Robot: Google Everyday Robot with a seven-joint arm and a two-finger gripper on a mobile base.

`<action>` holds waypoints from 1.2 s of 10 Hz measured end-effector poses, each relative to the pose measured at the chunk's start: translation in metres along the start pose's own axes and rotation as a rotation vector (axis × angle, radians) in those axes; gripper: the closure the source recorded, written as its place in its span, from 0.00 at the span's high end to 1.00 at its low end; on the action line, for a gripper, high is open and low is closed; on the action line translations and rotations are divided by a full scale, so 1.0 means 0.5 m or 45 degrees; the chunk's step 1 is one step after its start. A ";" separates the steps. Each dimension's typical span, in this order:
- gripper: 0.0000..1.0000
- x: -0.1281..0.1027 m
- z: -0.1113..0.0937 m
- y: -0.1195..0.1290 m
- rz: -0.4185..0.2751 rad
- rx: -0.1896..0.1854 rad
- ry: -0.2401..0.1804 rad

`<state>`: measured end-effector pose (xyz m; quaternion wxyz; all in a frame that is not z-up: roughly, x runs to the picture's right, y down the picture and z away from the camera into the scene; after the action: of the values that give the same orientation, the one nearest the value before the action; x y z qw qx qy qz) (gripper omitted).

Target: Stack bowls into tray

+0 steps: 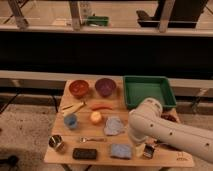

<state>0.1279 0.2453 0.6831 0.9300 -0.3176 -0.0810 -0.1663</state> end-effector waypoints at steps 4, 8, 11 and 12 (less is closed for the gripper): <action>0.80 -0.016 0.003 -0.048 -0.039 0.033 -0.030; 0.80 -0.049 0.012 -0.252 -0.113 0.083 -0.077; 0.80 -0.103 0.015 -0.393 -0.177 0.109 -0.107; 0.80 -0.144 0.016 -0.430 -0.210 0.123 -0.123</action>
<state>-0.0171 0.1089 0.7923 0.9224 -0.2722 -0.1596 -0.2228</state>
